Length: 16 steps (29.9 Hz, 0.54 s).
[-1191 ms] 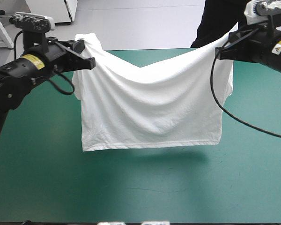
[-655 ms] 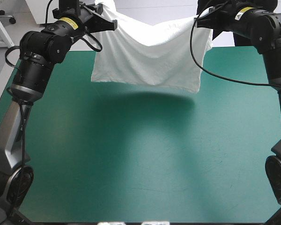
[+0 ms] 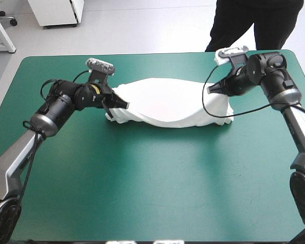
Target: Fold the cloth
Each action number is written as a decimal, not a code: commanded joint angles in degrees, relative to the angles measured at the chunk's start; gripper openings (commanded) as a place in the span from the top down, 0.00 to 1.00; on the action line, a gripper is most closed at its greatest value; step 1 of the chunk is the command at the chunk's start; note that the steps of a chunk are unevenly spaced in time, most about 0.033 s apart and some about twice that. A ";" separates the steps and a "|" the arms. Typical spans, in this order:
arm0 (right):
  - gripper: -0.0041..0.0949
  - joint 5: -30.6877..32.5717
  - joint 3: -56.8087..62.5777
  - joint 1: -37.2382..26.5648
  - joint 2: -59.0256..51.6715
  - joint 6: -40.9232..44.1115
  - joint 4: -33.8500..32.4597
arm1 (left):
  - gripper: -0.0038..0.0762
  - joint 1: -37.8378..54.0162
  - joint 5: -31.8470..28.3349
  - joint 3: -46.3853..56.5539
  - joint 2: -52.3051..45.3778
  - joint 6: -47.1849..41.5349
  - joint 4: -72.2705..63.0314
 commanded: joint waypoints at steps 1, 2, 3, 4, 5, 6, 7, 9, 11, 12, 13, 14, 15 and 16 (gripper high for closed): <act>0.97 0.01 4.99 -0.10 -5.05 -0.52 0.07 | 0.96 -0.28 -3.21 6.33 -6.81 0.43 -1.36; 0.97 0.74 7.08 -0.10 -5.60 -0.52 0.07 | 0.96 -0.52 -3.10 8.58 -7.97 0.43 -1.78; 0.97 1.41 9.07 -0.10 -6.18 -0.52 0.15 | 0.96 -0.83 -3.10 10.80 -9.14 0.54 -1.91; 0.97 1.97 10.94 -0.10 -6.70 -0.52 0.32 | 0.96 -1.36 -3.10 12.56 -10.02 0.55 -2.03; 0.97 2.62 12.77 -0.10 -7.34 -0.52 0.75 | 0.96 -1.89 -3.10 14.71 -11.07 0.75 -2.03; 0.97 3.27 14.56 -0.10 -8.03 -0.64 1.53 | 0.96 -2.35 -2.87 16.80 -11.98 0.75 -2.03; 0.97 3.63 15.95 -0.10 -8.54 -1.06 2.18 | 0.96 -2.53 -2.69 18.80 -12.67 0.75 -2.03; 0.97 4.84 19.38 -0.10 -9.94 -2.62 3.96 | 0.96 -2.93 -1.59 22.49 -14.00 0.36 -2.76; 0.97 5.20 22.38 -0.10 -11.33 -2.73 4.85 | 0.96 -2.93 -0.48 25.20 -15.12 0.35 -4.10; 0.97 5.20 23.97 -0.10 -11.97 -2.95 4.96 | 0.96 -2.93 -0.26 26.48 -15.76 0.35 -5.07; 0.97 5.36 25.44 -0.10 -12.62 -2.95 4.96 | 0.96 -2.93 -0.07 27.59 -16.28 0.35 -5.89; 0.97 5.36 26.59 -0.10 -13.19 -2.95 4.85 | 0.96 -3.06 0.00 28.30 -16.73 0.35 -6.01; 0.97 5.36 28.05 -0.10 -13.85 -2.95 4.73 | 0.96 -3.19 0.15 29.13 -17.08 0.35 -6.01; 0.97 5.26 29.41 -0.10 -14.57 -2.95 4.76 | 0.96 -3.60 0.15 29.81 -17.58 0.35 -5.84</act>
